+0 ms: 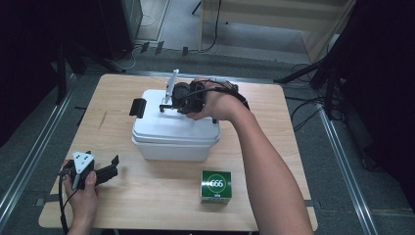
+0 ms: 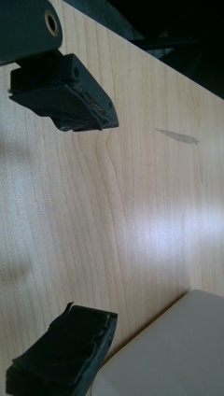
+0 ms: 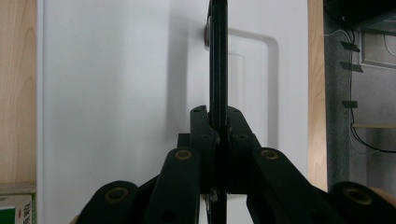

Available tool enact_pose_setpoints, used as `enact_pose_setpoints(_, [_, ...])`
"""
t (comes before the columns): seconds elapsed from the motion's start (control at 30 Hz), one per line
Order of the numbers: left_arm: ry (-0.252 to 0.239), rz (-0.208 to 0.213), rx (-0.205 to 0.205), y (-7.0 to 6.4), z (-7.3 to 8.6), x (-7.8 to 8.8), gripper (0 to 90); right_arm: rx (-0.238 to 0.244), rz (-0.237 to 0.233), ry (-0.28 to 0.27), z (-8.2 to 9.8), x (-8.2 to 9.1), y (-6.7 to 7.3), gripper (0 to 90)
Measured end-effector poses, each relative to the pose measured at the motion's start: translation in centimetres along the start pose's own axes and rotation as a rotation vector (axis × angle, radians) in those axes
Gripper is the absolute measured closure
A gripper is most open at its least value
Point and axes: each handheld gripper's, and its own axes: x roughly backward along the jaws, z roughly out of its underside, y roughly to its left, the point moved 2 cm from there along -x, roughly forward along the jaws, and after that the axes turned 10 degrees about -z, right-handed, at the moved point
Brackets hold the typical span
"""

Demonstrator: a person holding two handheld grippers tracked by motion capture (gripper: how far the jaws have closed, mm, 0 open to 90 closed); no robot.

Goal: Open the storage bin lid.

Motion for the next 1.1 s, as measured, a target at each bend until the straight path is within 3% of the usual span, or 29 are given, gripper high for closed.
enact_pose_setpoints(0.83, [0.001, -0.002, -0.003, -0.1, 0.0, 0.0, 7.3, -0.065, 0.049, 0.014, 6.2, 4.0, 0.7, 85.2])
enact_pose_setpoints(1.1, [0.004, -0.007, -0.007, -0.1, 0.0, 0.0, 7.3, -0.126, 0.07, 0.008, 9.4, 5.5, 1.2, 85.2])
